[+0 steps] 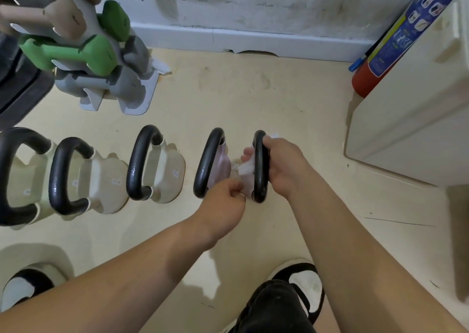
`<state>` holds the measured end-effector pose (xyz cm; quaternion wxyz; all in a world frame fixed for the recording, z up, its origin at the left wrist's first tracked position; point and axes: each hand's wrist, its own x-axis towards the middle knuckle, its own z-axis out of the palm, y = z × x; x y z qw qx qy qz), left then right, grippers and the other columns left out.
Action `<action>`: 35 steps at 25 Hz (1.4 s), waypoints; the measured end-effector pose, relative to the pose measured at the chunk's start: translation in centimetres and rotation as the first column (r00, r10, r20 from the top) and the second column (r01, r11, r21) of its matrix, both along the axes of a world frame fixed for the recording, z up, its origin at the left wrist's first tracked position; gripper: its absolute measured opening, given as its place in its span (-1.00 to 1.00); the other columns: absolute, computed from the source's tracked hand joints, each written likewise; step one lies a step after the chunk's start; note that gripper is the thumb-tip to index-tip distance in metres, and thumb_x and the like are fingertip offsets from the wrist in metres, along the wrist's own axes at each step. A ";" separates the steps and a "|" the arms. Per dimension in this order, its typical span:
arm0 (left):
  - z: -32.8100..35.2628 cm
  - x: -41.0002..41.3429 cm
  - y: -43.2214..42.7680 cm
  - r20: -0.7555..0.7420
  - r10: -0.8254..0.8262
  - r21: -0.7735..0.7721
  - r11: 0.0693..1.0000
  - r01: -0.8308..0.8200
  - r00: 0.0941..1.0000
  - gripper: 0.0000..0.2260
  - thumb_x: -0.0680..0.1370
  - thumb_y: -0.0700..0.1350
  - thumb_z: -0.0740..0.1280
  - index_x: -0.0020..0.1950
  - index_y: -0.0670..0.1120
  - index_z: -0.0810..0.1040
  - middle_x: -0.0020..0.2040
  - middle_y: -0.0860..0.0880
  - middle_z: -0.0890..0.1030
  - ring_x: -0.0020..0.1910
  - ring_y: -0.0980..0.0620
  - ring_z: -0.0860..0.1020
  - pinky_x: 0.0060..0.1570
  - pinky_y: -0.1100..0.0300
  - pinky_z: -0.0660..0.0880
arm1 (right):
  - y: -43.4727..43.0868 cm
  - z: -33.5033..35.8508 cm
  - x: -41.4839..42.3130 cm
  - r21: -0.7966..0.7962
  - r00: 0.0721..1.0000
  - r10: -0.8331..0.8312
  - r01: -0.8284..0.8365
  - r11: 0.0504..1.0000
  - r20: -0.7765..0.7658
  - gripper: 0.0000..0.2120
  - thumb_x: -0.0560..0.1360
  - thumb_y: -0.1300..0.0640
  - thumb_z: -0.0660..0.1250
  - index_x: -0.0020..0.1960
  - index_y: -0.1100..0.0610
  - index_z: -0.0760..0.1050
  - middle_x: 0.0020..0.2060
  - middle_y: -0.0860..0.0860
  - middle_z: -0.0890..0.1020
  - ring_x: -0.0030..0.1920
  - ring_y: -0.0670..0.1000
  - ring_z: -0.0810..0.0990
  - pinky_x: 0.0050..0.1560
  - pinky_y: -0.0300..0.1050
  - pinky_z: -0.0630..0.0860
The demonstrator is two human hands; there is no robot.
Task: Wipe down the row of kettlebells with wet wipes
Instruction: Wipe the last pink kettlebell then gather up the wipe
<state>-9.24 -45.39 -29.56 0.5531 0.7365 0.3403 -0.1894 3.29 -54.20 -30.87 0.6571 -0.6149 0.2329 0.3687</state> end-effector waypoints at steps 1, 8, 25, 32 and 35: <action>0.0 -0.2 0.3 0.001 0.015 0.008 1.000 -0.015 1.000 -0.71 0.65 -0.20 0.20 -0.13 0.17 0.49 0.09 -0.12 0.67 0.13 -0.18 0.64 0.16 -0.11 0.59 | 0.5 -0.1 0.2 0.044 0.999 -0.033 0.034 0.998 -0.032 -0.80 0.62 0.06 0.18 0.04 0.16 0.52 -0.04 0.17 0.72 -0.13 0.14 0.67 -0.11 0.04 0.61; -0.4 -1.9 1.1 0.022 0.019 0.017 1.000 -0.019 1.000 -0.71 0.66 -0.18 0.23 0.36 -0.05 0.55 0.09 0.05 0.66 0.04 0.08 0.66 0.01 0.20 0.60 | -1.8 2.0 -8.3 -0.422 0.819 0.267 -0.034 0.906 0.507 -0.74 0.62 0.19 0.14 -0.18 -0.04 0.46 -0.49 -0.15 0.48 -0.49 -0.18 0.40 -0.46 -0.42 0.27; 1.4 -7.3 8.2 -0.003 0.146 0.018 0.989 -0.146 0.989 -0.81 0.54 -0.26 0.23 -0.03 -0.17 0.65 -0.04 -0.22 0.68 -0.13 -0.02 0.61 -0.12 0.10 0.54 | 8.4 -1.8 -9.8 -0.855 0.003 0.878 -0.226 0.467 0.479 -0.61 0.55 0.20 0.07 0.18 0.26 0.60 0.42 0.16 0.49 0.56 0.21 0.24 0.50 0.27 0.24; 1.3 -8.2 8.7 -0.055 0.198 -0.001 0.980 -0.199 0.979 -0.80 0.60 -0.21 0.26 0.17 -0.08 0.60 0.04 -0.09 0.70 -0.06 0.02 0.66 -0.18 0.25 0.54 | 8.3 0.5 -4.2 -0.948 -0.053 0.959 -0.176 0.264 0.277 -0.66 0.62 0.20 0.10 0.30 0.18 0.53 0.46 0.14 0.40 0.46 0.18 0.32 0.46 0.09 0.28; 2.4 -8.8 9.2 -0.022 0.176 -0.036 0.984 -0.177 0.984 -0.81 0.61 -0.23 0.25 0.15 -0.15 0.61 0.00 -0.09 0.69 -0.13 0.02 0.62 -0.22 0.28 0.50 | 8.8 1.0 -6.7 -0.962 -0.135 0.969 -0.210 0.177 0.208 -0.64 0.63 0.14 0.09 0.30 0.13 0.55 0.43 0.14 0.43 0.43 0.20 0.35 0.40 0.11 0.35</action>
